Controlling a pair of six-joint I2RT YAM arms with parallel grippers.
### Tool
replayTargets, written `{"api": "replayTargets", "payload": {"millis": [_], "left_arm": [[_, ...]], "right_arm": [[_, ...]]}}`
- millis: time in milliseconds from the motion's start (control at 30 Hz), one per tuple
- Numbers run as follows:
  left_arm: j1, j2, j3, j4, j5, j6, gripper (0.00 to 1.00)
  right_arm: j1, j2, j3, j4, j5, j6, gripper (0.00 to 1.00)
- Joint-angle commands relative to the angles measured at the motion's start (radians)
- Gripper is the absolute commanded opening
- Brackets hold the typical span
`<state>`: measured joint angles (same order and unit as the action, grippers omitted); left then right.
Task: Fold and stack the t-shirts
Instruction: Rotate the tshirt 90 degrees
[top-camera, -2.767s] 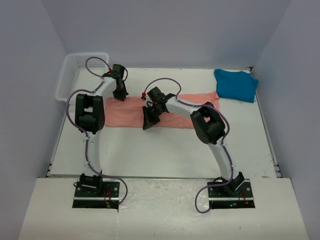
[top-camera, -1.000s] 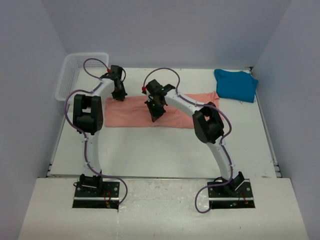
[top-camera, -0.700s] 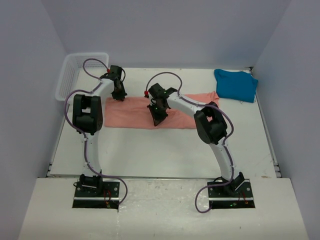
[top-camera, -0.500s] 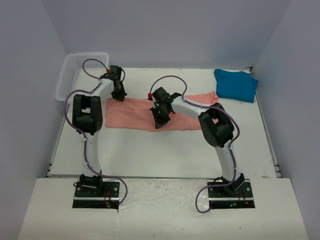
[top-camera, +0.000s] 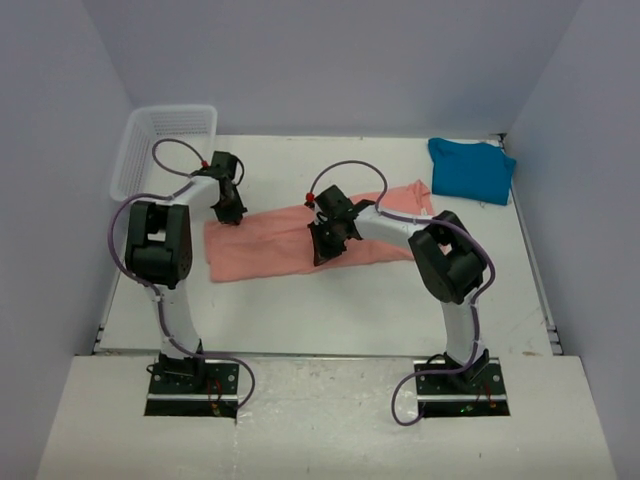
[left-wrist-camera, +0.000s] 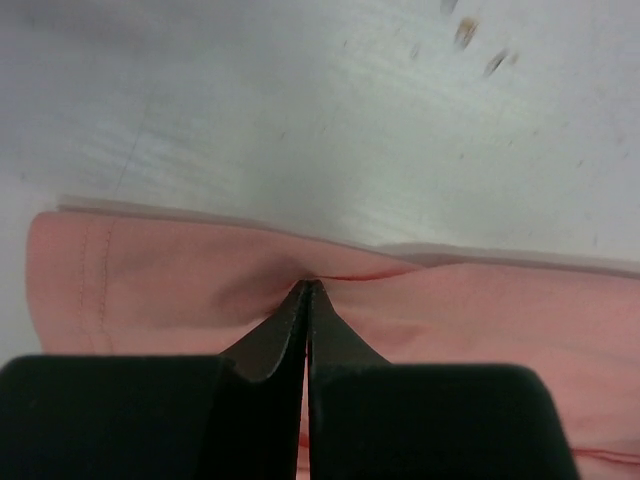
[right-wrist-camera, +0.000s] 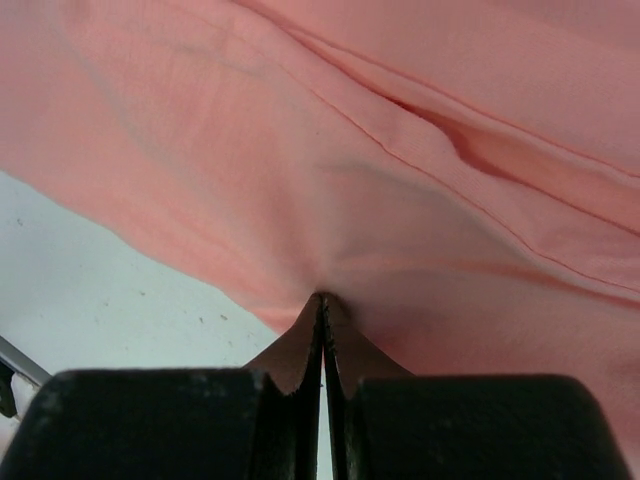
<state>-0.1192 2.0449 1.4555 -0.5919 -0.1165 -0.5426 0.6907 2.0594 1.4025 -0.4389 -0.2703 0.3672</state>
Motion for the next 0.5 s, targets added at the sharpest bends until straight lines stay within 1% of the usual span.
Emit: {"api": "replayTargets", "payload": {"millis": [0, 67, 100, 200, 333, 467], "left_arm": [[-0.003, -0.070, -0.139, -0.071, -0.043, -0.040, 0.00], [-0.005, -0.147, -0.208, -0.056, -0.029, -0.074, 0.00], [-0.007, -0.170, -0.277, -0.049, -0.028, -0.083, 0.00], [-0.007, -0.248, -0.384, -0.031, -0.018, -0.102, 0.00], [-0.025, -0.333, -0.471, -0.025, -0.017, -0.109, 0.00], [-0.039, -0.446, -0.552, -0.032, -0.005, -0.120, 0.00]], "right_arm": [[0.006, 0.021, -0.008, -0.121, 0.077, -0.022, 0.00], [0.006, 0.010, 0.013, -0.142, 0.083, -0.025, 0.00], [0.006, 0.002, 0.013, -0.149, 0.088, -0.024, 0.00], [0.004, -0.042, -0.010, -0.139, 0.098, -0.014, 0.00], [0.004, -0.099, -0.048, -0.113, 0.117, -0.007, 0.00], [0.003, -0.145, -0.062, -0.124, 0.155, -0.016, 0.00]]}}
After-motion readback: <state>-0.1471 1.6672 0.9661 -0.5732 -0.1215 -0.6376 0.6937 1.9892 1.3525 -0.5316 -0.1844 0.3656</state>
